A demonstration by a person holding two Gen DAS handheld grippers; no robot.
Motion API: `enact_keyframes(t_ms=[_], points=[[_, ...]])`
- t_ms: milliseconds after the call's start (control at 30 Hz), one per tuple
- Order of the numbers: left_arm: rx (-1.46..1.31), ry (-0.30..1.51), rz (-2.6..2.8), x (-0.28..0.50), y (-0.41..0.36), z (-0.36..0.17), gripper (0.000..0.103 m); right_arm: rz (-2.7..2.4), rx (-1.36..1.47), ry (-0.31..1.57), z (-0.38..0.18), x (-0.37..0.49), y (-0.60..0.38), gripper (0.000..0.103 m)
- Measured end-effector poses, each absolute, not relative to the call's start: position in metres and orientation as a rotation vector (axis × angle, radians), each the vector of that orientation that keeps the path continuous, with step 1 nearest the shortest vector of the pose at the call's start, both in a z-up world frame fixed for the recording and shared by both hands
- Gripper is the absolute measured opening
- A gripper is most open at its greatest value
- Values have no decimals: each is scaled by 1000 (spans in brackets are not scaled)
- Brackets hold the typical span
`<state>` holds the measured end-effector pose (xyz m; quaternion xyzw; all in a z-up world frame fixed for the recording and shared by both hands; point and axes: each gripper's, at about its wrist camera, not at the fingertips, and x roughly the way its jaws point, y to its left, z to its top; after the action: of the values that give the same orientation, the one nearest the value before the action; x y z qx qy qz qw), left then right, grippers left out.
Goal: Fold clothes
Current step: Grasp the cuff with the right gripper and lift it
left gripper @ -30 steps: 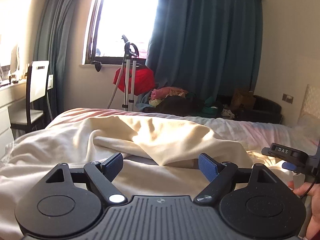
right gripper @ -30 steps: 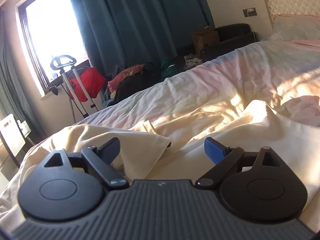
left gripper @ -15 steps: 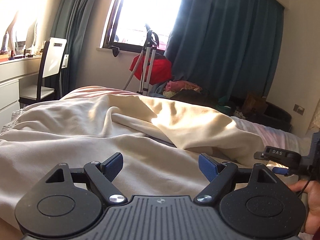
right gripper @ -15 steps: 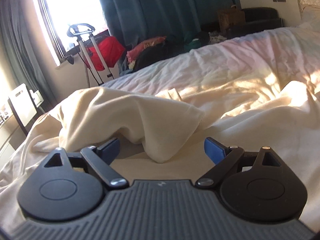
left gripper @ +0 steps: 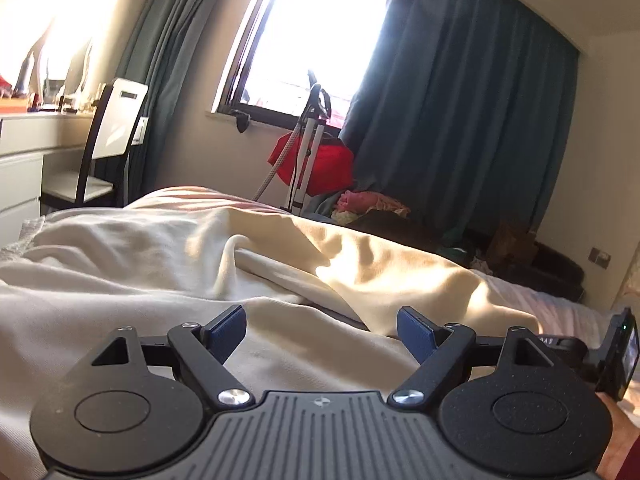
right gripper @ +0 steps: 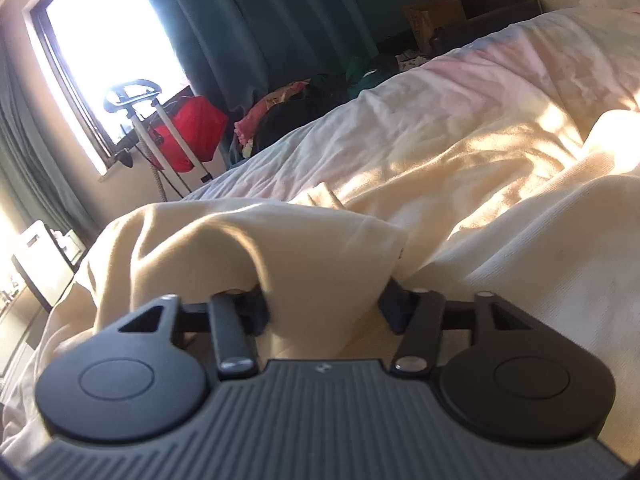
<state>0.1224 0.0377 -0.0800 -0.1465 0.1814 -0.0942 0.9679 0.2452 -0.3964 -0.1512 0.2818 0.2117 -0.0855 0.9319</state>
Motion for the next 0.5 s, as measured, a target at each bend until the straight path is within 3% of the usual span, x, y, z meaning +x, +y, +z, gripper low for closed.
enact_keyframes(t_ms=[67,133,500], points=[[-362,398,-199,126,46,-84,84,-153,552,419,-147,243,-391,20],[-424,427,-193,130,54,-88,84,-149,520,372,-137,235,-381,14],[-662,449,-150,122,86,-98,82,-91,395,18,-17,162,-356,9]])
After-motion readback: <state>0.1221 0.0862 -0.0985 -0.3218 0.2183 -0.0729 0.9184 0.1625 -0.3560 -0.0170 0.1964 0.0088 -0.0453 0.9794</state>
